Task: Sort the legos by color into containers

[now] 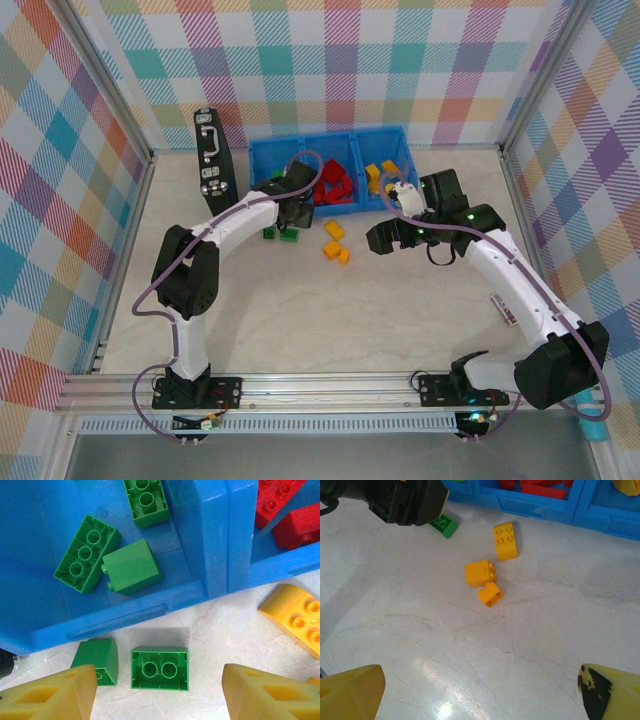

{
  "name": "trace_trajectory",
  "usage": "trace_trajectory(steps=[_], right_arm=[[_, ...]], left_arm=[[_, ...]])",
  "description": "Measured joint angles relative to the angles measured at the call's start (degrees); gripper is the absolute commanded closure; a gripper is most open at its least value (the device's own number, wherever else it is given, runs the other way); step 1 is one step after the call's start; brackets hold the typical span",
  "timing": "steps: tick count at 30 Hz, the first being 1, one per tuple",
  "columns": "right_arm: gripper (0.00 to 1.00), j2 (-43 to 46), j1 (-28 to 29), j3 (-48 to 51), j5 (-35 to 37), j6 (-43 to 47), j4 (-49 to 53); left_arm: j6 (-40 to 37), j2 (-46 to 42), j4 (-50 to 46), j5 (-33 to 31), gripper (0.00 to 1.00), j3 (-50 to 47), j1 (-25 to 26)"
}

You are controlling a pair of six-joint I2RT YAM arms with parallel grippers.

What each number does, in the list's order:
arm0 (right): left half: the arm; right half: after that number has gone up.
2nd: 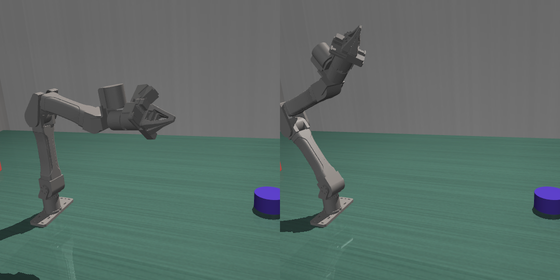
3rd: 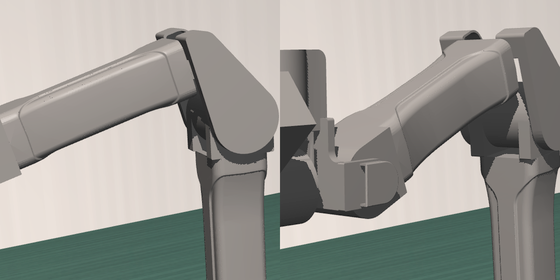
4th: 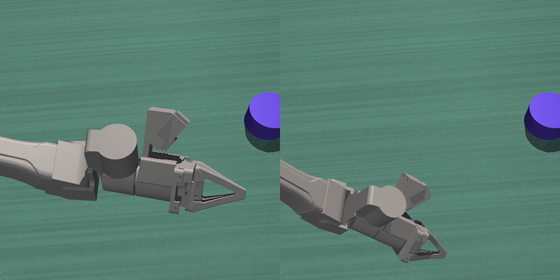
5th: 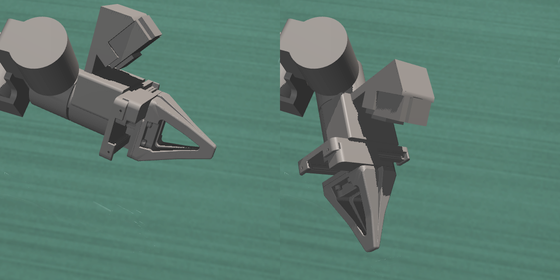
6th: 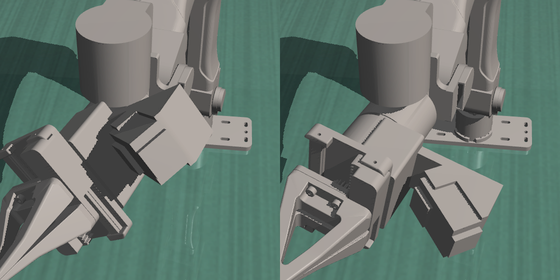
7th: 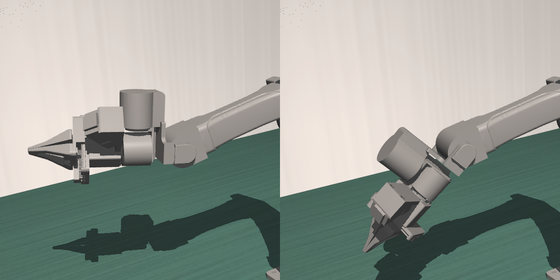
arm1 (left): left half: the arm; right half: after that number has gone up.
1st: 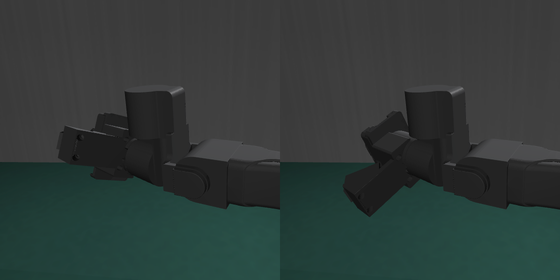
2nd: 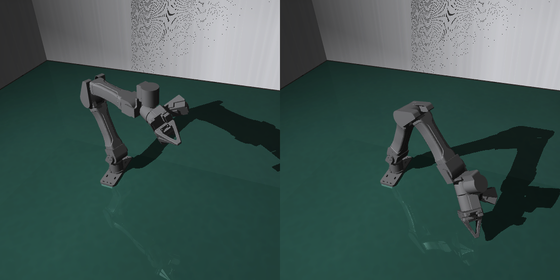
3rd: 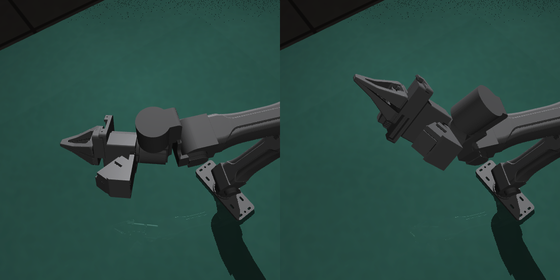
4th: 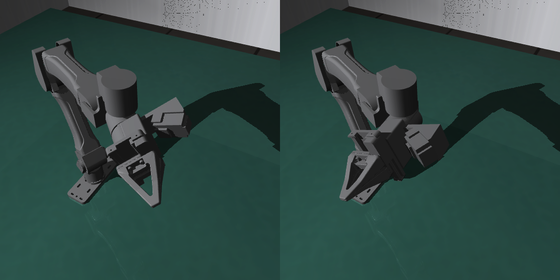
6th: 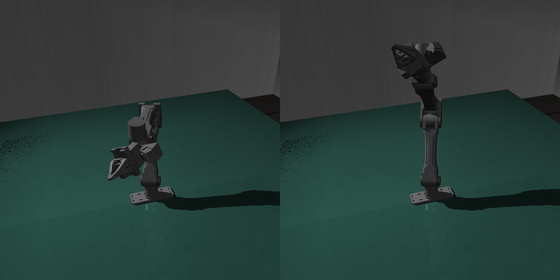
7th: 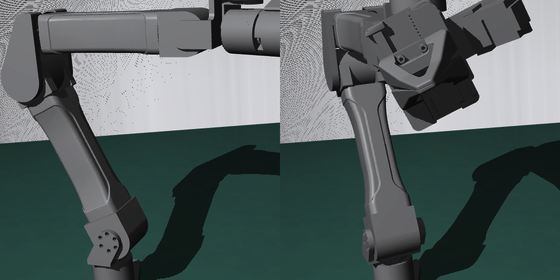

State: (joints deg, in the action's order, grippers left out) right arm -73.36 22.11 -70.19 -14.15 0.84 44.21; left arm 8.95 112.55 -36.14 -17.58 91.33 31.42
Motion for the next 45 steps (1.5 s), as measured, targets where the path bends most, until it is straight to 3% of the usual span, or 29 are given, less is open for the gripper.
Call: trace_trajectory(steps=[34,45], right_arm=[[0.01,-4.1,0.0,-1.6,0.0,0.0,0.5],[0.01,-4.7,0.0,-2.1,0.0,0.0,0.5]], left_arm=[[1.7,8.3,3.4,1.9,0.28,-3.0,-1.6],[2.5,8.9,4.0,3.6,0.47,-3.0,-1.7]])
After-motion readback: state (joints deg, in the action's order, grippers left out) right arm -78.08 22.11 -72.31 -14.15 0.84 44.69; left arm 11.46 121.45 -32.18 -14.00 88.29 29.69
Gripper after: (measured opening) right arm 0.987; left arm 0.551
